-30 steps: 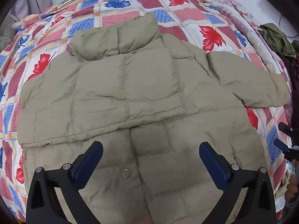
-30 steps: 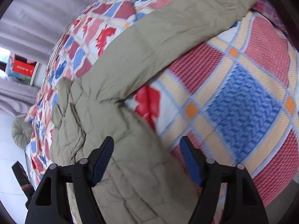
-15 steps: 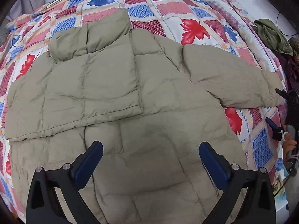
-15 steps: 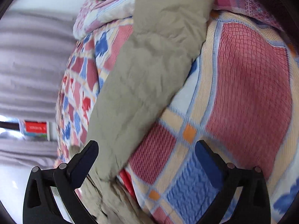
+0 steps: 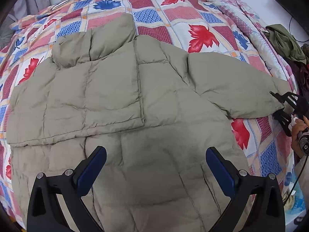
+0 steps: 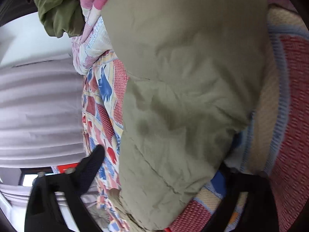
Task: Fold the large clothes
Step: 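Grasp the other sleeve with the right tool and fold it across the back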
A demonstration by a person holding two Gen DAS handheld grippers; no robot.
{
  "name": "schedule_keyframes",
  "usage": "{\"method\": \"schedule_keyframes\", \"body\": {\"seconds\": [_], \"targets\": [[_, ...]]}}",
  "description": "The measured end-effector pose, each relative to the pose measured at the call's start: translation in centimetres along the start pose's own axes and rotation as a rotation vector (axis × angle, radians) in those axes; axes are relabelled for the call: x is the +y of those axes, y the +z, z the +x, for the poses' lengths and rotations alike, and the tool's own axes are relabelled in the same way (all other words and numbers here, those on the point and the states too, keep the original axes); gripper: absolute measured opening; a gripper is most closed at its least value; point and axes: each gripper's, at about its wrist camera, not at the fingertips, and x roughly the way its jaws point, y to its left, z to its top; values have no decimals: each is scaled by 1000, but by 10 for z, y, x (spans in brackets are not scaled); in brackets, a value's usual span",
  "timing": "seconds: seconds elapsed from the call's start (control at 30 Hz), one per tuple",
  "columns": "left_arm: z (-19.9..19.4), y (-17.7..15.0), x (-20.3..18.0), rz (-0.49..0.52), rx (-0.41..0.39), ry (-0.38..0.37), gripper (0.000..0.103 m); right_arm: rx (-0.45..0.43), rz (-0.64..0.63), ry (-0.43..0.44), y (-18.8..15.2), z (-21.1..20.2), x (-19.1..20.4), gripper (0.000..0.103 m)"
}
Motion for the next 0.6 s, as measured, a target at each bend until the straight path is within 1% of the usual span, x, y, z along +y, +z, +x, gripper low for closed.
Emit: {"method": "schedule_keyframes", "body": {"seconds": [0.03, 0.07, 0.1, 0.17, 0.27, 0.37, 0.5, 0.6], "targets": [[-1, 0, 3, -5, -2, 3, 103, 22, 21, 5, 0, 4, -1, 22], [-2, 0, 6, -9, -5, 3, 103, 29, 34, 20, 0, 6, -2, 8], [-3, 0, 10, -13, -8, 5, 103, 23, 36, 33, -1, 6, 1, 8], [-7, 1, 18, -14, -15, 15, 103, 19, -11, 51, -6, 4, 14, 7], [-12, 3, 34, -9, -32, 40, 103, 50, -102, 99, -19, 7, 44, 7], [-17, 5, 57, -31, -41, 61, 103, 93, -210, 144, -43, 12, 81, 7], [-30, 4, 94, -79, -71, 79, 103, 178, -387, 173, -96, 30, 135, 7], [-41, 2, 127, -108, -100, 100, 103, 240, -568, 156, -155, 51, 177, 7]]}}
